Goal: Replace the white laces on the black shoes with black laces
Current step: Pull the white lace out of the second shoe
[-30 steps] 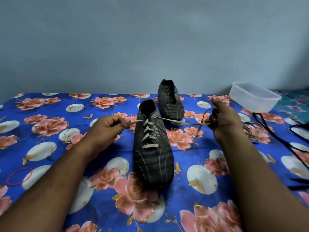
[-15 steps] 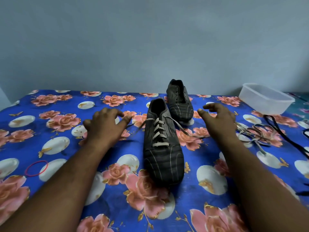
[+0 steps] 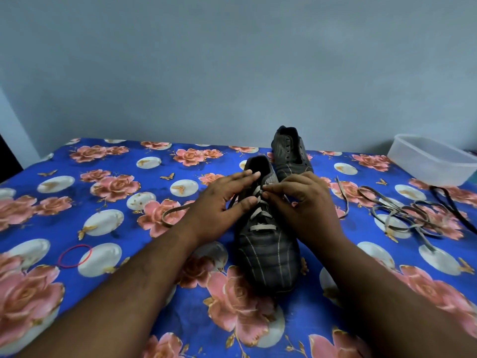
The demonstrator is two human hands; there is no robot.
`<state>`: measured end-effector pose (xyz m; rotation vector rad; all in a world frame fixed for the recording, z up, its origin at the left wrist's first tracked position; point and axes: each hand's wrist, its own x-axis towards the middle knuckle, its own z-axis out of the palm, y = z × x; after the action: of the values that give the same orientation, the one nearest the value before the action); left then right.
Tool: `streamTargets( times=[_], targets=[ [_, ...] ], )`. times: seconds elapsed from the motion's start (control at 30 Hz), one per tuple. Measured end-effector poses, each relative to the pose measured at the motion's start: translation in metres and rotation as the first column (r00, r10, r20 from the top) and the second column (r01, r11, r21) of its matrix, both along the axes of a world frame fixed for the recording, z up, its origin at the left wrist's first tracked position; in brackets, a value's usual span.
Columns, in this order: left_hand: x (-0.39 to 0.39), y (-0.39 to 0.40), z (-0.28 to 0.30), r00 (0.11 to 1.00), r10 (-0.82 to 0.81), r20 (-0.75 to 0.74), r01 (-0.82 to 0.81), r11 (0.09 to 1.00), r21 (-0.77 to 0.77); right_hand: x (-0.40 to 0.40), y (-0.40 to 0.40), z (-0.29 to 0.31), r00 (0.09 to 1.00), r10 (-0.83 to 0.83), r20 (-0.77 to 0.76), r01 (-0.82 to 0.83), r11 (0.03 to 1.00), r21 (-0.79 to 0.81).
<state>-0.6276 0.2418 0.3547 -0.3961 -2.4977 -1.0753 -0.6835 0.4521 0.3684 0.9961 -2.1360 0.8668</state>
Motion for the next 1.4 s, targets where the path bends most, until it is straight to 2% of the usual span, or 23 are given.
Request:
streamTargets(
  times=[0.07, 0.17, 0.3, 0.4, 0.5, 0.57, 0.7, 0.8, 0.87, 0.93, 0.97, 1.03, 1.1, 1.2, 1.27, 1.33, 1.4],
  targets=[
    [0.0004, 0.0004, 0.0008, 1.0, -0.003, 0.01, 0.003, 1.0, 0.023, 0.0023, -0.0006, -0.0001, 1.0, -0.017, 0.002, 0.017, 1.0, 0.021],
    [0.0008, 0.0009, 0.0007, 1.0, -0.001, 0.017, 0.0, 0.999, 0.043, 0.004, -0.0031, 0.0017, 0.995, -0.03, 0.093, 0.026, 0.999, 0.046],
    [0.0008, 0.0029, 0.0012, 1.0, -0.004, 0.018, 0.003, 0.999, 0.051, 0.0046, -0.0041, 0.0027, 0.961, 0.077, 0.266, -0.072, 0.997, -0.028],
    [0.0013, 0.003, 0.0028, 1.0, -0.008, 0.013, 0.007, 0.999, 0.047, 0.0058, -0.0035, 0.0055, 0.897, 0.179, 0.405, -0.152, 0.983, -0.099],
    [0.0029, 0.0043, 0.0046, 0.999, -0.024, 0.021, 0.022, 0.997, 0.08, 0.0076, -0.0013, 0.0078, 0.77, 0.317, 0.553, -0.212, 0.946, -0.246],
    [0.0033, 0.0048, 0.0046, 0.999, -0.023, 0.022, 0.02, 0.996, 0.092, 0.0075, 0.0003, 0.0068, 0.775, 0.327, 0.541, -0.226, 0.942, -0.247],
    [0.0042, 0.0032, 0.0047, 0.999, -0.018, 0.039, 0.013, 0.994, 0.11, 0.0039, 0.0015, 0.0007, 0.961, 0.088, 0.262, -0.083, 0.996, -0.033],
    [0.0043, 0.0033, 0.0054, 0.999, -0.017, 0.042, 0.013, 0.994, 0.106, 0.0044, 0.0037, 0.0046, 0.978, 0.064, 0.199, -0.061, 0.998, -0.023],
    [0.0045, 0.0041, 0.006, 0.999, -0.012, 0.049, 0.007, 0.995, 0.101, 0.0059, 0.0029, 0.0074, 0.932, 0.146, 0.331, -0.131, 0.989, -0.066],
    [0.0046, 0.0051, 0.0061, 0.998, -0.017, 0.059, 0.011, 0.995, 0.097, 0.0077, 0.0016, 0.0088, 0.794, 0.282, 0.539, -0.222, 0.959, -0.176],
    [0.0047, 0.0057, 0.0064, 0.998, -0.024, 0.058, 0.018, 0.995, 0.097, 0.0086, 0.0014, 0.0091, 0.736, 0.322, 0.595, -0.238, 0.946, -0.218],
    [0.005, 0.0066, 0.0069, 0.998, -0.035, 0.056, 0.029, 0.994, 0.104, 0.0075, 0.0022, 0.0079, 0.691, 0.342, 0.637, -0.241, 0.939, -0.243],
    [0.0049, 0.0058, 0.0069, 0.998, -0.032, 0.055, 0.026, 0.994, 0.102, 0.0074, 0.0012, 0.0066, 0.718, 0.34, 0.608, -0.24, 0.94, -0.242],
    [0.0048, 0.0043, 0.0066, 0.998, -0.015, 0.054, 0.01, 0.996, 0.091, 0.0063, -0.0003, 0.0037, 0.888, 0.199, 0.415, -0.168, 0.98, -0.111],
    [0.005, 0.0043, 0.0069, 0.998, -0.012, 0.056, 0.007, 0.996, 0.087, 0.0052, 0.0003, 0.0045, 0.927, 0.165, 0.336, -0.148, 0.986, -0.076],
    [0.0047, 0.0044, 0.0067, 0.998, -0.021, 0.059, 0.016, 0.996, 0.088, 0.0031, 0.0023, 0.0051, 0.853, 0.253, 0.457, -0.202, 0.967, -0.157],
    [0.0042, 0.0043, 0.0063, 0.997, -0.034, 0.062, 0.028, 0.995, 0.092, 0.0048, 0.002, 0.0046, 0.672, 0.39, 0.63, -0.247, 0.92, -0.306]
  ],
)
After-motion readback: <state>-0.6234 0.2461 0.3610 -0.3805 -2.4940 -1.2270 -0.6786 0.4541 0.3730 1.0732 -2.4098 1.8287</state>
